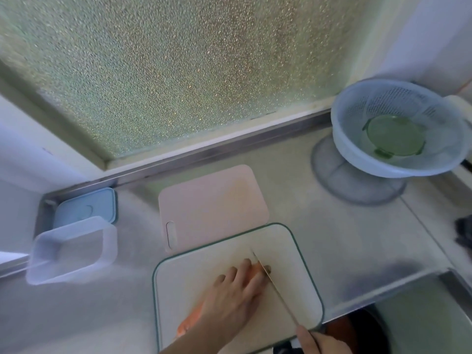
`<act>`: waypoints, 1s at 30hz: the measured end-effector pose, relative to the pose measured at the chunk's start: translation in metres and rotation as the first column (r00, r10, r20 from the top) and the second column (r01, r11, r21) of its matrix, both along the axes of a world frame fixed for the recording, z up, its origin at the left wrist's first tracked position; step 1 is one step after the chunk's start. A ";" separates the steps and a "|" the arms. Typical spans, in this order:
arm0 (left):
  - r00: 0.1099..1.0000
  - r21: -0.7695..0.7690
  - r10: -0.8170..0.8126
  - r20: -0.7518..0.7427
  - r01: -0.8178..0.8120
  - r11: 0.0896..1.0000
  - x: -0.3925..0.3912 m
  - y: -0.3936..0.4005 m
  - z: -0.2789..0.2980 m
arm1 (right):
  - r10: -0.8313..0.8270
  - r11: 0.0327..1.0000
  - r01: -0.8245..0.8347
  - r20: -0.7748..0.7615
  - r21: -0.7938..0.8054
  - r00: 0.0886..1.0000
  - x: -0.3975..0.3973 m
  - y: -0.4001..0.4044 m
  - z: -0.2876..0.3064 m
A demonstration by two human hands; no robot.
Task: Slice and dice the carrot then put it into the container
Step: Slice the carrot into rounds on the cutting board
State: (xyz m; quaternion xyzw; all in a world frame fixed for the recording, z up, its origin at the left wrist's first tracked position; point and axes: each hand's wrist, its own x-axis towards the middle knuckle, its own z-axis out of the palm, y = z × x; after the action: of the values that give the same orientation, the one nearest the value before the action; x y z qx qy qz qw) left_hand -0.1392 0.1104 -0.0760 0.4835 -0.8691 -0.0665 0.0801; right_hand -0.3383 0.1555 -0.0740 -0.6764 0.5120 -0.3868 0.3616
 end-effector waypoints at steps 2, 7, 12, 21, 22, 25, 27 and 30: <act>1.000 -0.002 -0.005 0.001 0.005 1.000 0.000 0.000 -0.001 | -0.089 0.919 0.198 -0.310 0.341 0.947 -0.016 0.026 -0.040; 1.000 -0.003 -0.005 -0.005 0.005 1.000 -0.002 0.000 -0.005 | -0.050 0.869 0.243 -0.413 0.430 0.909 -0.001 0.046 0.035; 1.000 0.015 0.008 -0.012 -0.008 1.000 0.000 -0.004 -0.006 | 0.123 0.919 0.094 -0.504 0.383 0.855 0.010 -0.022 0.067; 0.999 0.048 -0.021 0.030 0.020 0.999 0.001 -0.005 -0.009 | 0.002 0.861 0.258 -0.510 0.437 0.860 0.002 0.018 0.051; 0.999 0.060 -0.019 0.026 0.017 0.998 0.001 -0.005 -0.009 | -0.022 0.815 0.232 -0.372 0.531 0.928 0.008 0.005 0.054; 1.000 0.084 -0.003 0.016 0.002 0.996 0.002 -0.005 -0.010 | -0.050 0.810 0.188 -0.253 0.555 0.966 0.009 -0.022 0.050; 1.000 0.082 0.008 0.015 -0.009 0.997 0.003 -0.005 -0.007 | 0.047 0.813 0.155 -0.327 0.562 0.944 0.006 -0.008 0.053; 1.000 0.077 -0.001 0.012 0.000 0.997 0.001 -0.006 -0.004 | 0.007 0.825 0.239 -0.432 0.512 0.902 -0.008 0.028 0.039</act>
State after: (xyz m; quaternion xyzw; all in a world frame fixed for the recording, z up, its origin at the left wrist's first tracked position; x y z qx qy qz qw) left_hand -0.1381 0.1041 -0.0796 0.4863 -0.8666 -0.0970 0.0564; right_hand -0.3464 0.1832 -0.0355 -0.5757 0.7078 -0.0909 0.3992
